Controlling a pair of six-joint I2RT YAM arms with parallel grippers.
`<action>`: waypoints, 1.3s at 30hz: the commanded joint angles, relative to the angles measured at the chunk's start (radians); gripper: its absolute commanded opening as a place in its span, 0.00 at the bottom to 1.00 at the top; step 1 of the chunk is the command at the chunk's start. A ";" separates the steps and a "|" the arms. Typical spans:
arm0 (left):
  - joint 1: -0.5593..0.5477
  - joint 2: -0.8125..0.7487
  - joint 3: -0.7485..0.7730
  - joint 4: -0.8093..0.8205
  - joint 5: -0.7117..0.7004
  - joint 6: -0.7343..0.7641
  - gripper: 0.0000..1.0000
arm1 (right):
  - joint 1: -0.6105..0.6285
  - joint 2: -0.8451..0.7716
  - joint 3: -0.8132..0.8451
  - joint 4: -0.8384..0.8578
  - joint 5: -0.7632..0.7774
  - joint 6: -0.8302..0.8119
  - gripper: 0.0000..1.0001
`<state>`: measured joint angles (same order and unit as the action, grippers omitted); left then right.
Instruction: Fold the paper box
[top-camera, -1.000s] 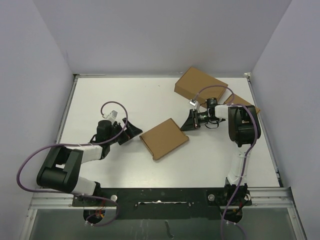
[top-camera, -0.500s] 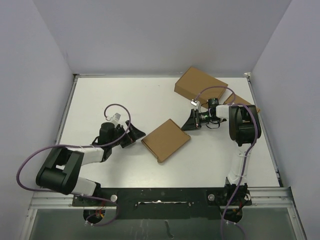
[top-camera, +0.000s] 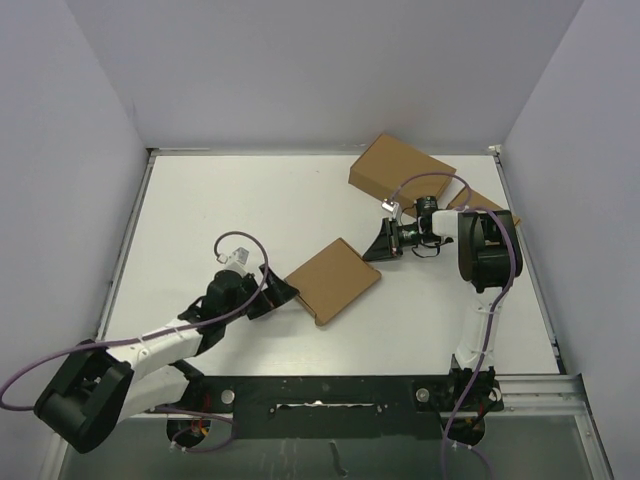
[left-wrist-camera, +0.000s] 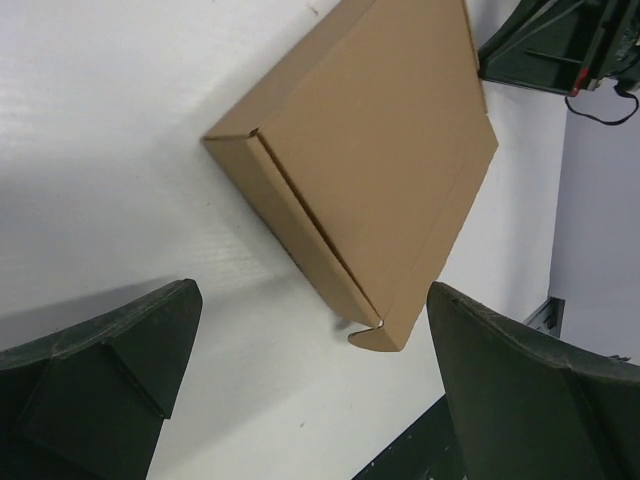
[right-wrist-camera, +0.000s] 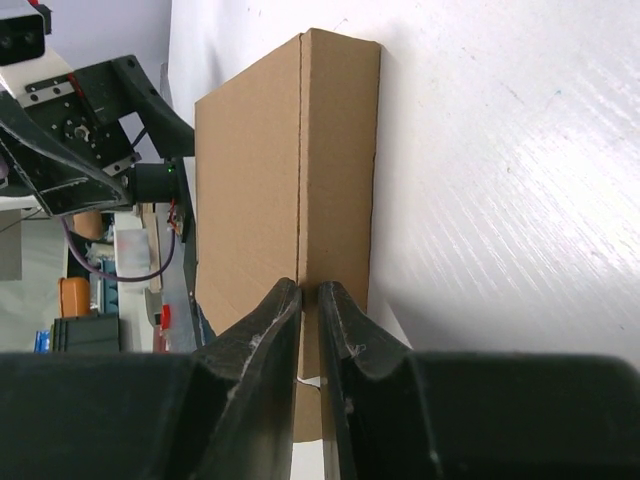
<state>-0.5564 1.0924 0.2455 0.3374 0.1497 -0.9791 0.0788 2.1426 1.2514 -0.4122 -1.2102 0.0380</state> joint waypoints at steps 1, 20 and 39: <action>-0.054 0.009 0.004 0.020 -0.135 -0.085 0.98 | -0.018 0.012 -0.001 0.012 0.059 -0.009 0.12; -0.229 0.295 0.023 0.370 -0.378 -0.287 0.98 | -0.047 0.040 0.000 -0.003 0.061 -0.011 0.10; -0.266 0.565 0.032 0.778 -0.461 -0.322 0.84 | -0.056 0.066 0.008 -0.029 0.070 -0.027 0.09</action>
<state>-0.8127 1.5803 0.2604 0.9466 -0.2882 -1.2911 0.0322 2.1609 1.2514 -0.4290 -1.2350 0.0456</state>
